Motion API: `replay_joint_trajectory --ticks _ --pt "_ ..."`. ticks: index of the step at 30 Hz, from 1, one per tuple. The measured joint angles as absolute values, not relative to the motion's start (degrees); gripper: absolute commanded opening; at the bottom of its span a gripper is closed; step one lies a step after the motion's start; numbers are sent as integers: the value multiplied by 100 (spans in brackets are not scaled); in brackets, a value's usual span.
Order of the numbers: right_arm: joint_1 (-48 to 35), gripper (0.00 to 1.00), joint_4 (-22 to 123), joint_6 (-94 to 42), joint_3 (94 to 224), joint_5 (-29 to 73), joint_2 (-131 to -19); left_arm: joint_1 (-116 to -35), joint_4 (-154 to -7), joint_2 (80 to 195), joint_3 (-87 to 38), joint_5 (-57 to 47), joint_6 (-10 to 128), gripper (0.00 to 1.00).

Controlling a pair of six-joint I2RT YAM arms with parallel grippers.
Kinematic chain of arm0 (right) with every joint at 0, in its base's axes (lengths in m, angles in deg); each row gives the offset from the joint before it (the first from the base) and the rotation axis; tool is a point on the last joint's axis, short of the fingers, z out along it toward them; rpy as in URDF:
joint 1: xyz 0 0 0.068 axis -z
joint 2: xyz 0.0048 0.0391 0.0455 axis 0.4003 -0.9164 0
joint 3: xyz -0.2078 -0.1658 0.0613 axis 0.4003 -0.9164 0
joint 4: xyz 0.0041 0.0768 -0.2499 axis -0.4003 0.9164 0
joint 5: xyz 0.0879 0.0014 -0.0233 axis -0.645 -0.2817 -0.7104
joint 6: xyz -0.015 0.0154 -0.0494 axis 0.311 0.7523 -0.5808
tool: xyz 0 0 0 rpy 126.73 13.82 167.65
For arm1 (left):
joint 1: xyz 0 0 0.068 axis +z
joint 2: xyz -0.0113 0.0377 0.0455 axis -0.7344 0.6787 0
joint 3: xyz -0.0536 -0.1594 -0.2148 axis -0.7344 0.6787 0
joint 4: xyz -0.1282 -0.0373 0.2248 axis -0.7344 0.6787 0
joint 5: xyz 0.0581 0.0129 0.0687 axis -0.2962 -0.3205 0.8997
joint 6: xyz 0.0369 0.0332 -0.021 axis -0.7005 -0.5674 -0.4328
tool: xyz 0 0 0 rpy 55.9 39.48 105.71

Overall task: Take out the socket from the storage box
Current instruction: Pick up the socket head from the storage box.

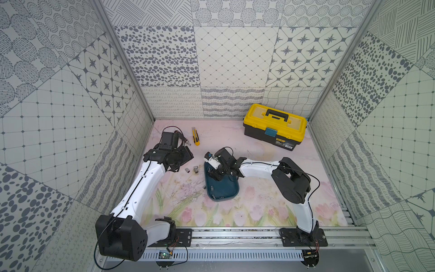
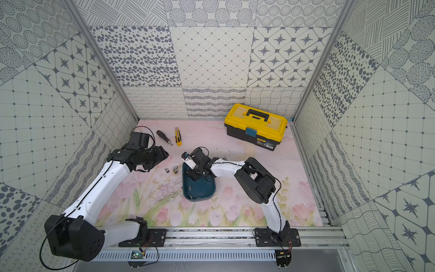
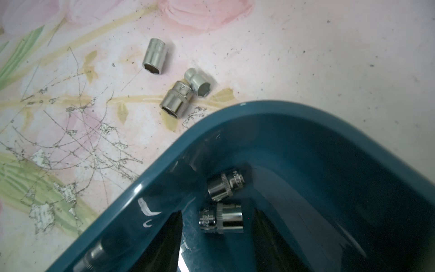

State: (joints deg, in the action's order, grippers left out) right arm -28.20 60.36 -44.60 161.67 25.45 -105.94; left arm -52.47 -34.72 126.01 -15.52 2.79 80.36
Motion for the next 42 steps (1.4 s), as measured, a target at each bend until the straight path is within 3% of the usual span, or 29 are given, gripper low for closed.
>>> replay_joint_trajectory --ticks 9,22,29,42 --pt "-2885 51 6029 -4568 16239 2724 -10779 -5195 -3489 12607 -1482 168 8036 67" --pt "-2885 28 5988 -4574 16261 2890 -10812 -5151 -3574 12612 -1428 30 8038 67" --pt "-2883 23 6038 -4563 16097 2936 -10618 -5145 -3594 12612 -1397 12 8041 67" --pt "-2780 23 6180 -4546 14928 3257 -7870 -5140 -3598 12609 -1353 -16 8054 67"
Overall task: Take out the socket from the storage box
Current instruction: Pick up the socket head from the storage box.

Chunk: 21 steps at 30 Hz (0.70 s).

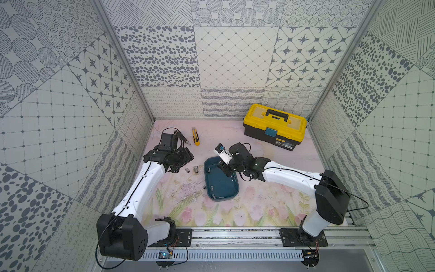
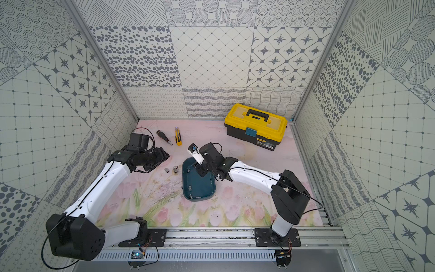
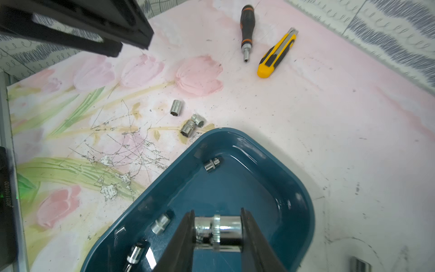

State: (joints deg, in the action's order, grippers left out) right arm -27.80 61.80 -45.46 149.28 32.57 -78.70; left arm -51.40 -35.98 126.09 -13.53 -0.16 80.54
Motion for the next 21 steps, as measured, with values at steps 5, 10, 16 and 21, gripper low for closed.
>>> replay_joint_trajectory --ticks 5,10,16,21 --pt "-2439 24 6152 -4509 14455 3417 -7239 -5140 -3601 12609 -1312 -66 8060 67" --pt "-1932 24 6272 -4382 14086 3594 -7182 -5138 -3644 12609 -1231 -136 8086 66" --pt "-1639 24 6335 -4159 14077 3666 -7604 -5138 -3710 12625 -1196 -191 8106 66" --pt "-1628 25 6611 -4122 14296 3640 -8272 -5138 -3762 12649 -1196 -230 8128 66"
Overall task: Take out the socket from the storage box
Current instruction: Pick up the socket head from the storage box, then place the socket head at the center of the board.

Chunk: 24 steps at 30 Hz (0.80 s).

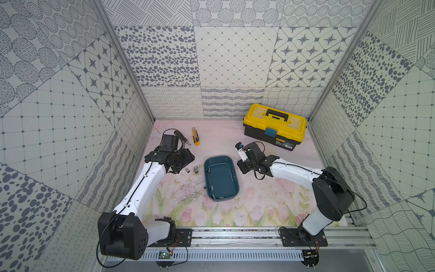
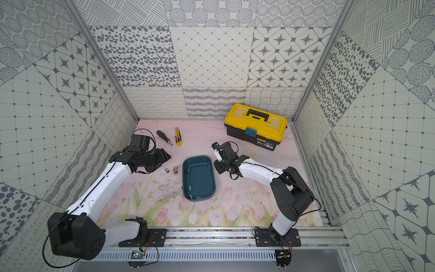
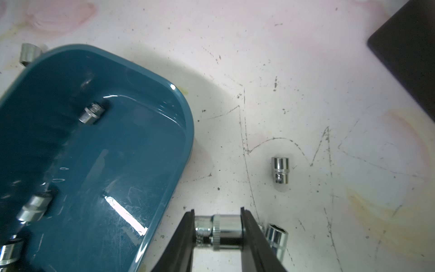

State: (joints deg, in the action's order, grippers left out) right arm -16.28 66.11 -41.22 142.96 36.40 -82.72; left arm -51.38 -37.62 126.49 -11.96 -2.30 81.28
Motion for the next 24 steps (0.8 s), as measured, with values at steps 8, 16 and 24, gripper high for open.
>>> replay_joint_trajectory --ticks 8,16,24 --pt "-1617 26 7092 -4043 15046 3681 -8858 -5134 -3793 12671 -1185 -283 8194 66" --pt "-1617 25 7719 -3929 15566 3861 -9385 -5134 -3854 12671 -1172 -311 8231 66" --pt "-1617 26 8215 -3892 15900 4049 -9700 -5134 -3880 12671 -1172 -385 8244 66"
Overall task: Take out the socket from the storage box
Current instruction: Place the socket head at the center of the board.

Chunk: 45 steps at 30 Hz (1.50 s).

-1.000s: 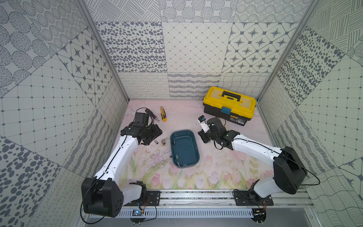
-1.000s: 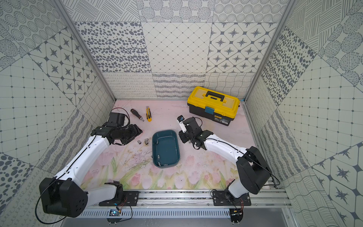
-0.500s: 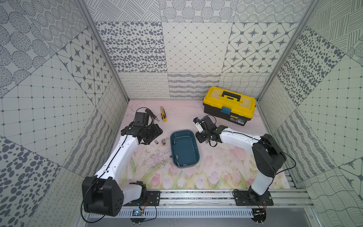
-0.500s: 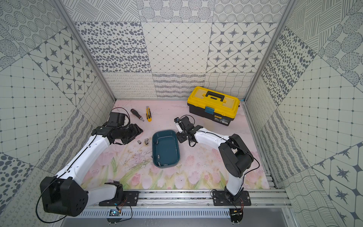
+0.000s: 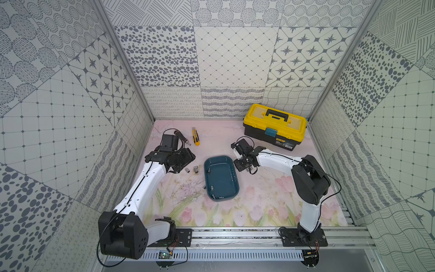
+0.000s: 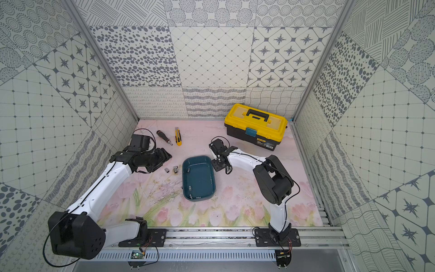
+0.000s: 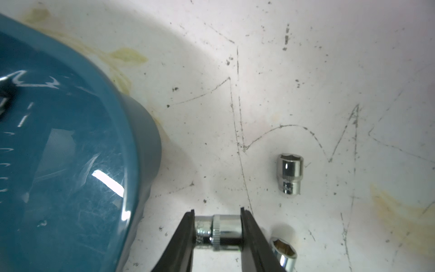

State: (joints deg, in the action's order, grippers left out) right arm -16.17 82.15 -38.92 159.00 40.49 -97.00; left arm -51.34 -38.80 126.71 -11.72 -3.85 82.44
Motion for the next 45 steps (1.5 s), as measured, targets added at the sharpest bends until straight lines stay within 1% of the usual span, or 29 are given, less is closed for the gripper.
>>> replay_joint_trajectory --ticks 9,11,17,23,35,42,44,45 --pt "-1617 28 8552 -3894 16294 4079 -10115 -5134 -3900 12671 -1174 -442 8246 66" --pt "-1617 30 8595 -3894 16342 4084 -10183 -5134 -3900 12671 -1174 -442 8246 66" --pt "-1617 41 8722 -3899 16359 4092 -10209 -5134 -3900 12671 -1174 -440 8246 66" --pt "-1617 47 8748 -3894 16396 4097 -10209 -5134 -3900 12671 -1174 -442 8248 66" --pt "-1611 47 8685 -3897 16355 4086 -10176 -5134 -3900 12671 -1174 -466 8250 66" --pt "-1600 47 8648 -3897 16204 4009 -9820 -5134 -3902 12671 -1174 -525 8272 66" --pt "-1596 45 8619 -3894 16127 3983 -9660 -5134 -3915 12671 -1172 -540 8288 66" --pt "-1591 42 8613 -3890 16071 3974 -9566 -5134 -3926 12671 -1172 -545 8292 66"
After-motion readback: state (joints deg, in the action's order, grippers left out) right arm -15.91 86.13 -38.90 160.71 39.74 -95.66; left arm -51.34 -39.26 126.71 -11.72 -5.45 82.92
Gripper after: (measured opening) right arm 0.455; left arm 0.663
